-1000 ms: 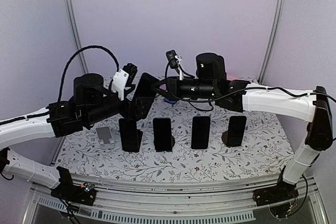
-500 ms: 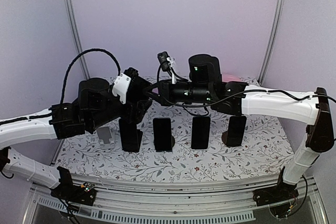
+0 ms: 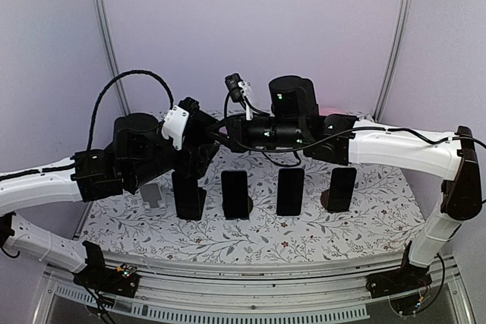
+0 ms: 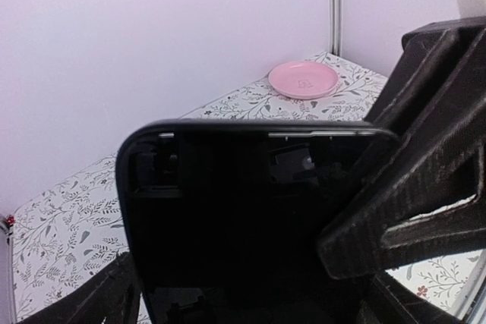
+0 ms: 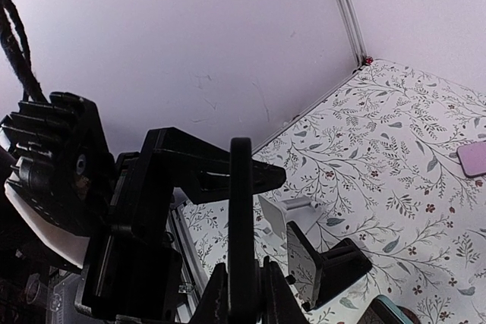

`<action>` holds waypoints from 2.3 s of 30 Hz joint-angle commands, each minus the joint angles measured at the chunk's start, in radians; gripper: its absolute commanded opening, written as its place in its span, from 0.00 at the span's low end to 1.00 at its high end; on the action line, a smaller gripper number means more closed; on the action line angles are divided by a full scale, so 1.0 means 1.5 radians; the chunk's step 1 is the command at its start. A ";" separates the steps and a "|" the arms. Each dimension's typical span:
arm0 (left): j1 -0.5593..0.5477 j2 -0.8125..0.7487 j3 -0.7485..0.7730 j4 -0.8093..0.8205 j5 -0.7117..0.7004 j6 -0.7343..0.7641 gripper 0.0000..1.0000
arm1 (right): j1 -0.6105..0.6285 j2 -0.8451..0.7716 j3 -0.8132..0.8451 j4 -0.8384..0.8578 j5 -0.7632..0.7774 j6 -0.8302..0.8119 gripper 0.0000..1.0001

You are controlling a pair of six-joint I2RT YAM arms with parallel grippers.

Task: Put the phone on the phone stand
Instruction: Pass from the right arm to the left

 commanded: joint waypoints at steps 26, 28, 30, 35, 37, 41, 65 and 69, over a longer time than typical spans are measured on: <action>0.002 0.010 0.031 -0.027 0.004 0.003 0.78 | 0.012 -0.006 0.040 -0.009 0.006 -0.034 0.02; 0.001 0.011 0.031 -0.026 0.002 0.002 0.73 | 0.013 -0.008 0.040 -0.009 0.006 -0.036 0.02; 0.002 0.010 0.029 -0.026 -0.002 0.000 0.69 | 0.013 -0.008 0.040 -0.010 0.005 -0.035 0.02; 0.002 0.011 0.022 -0.017 0.000 -0.003 0.52 | 0.014 -0.007 0.040 -0.012 0.003 -0.035 0.02; 0.002 0.012 0.019 -0.012 0.003 -0.004 0.50 | 0.014 -0.007 0.040 -0.013 0.004 -0.033 0.03; 0.002 0.011 0.014 0.004 0.009 -0.005 0.48 | 0.014 -0.008 0.040 -0.012 0.007 -0.033 0.14; 0.042 -0.023 -0.029 0.054 0.000 -0.048 0.38 | 0.013 -0.035 0.017 0.012 0.052 -0.023 0.92; 0.052 -0.026 -0.034 0.055 -0.004 -0.057 0.38 | 0.014 -0.047 0.001 0.025 0.064 -0.019 0.99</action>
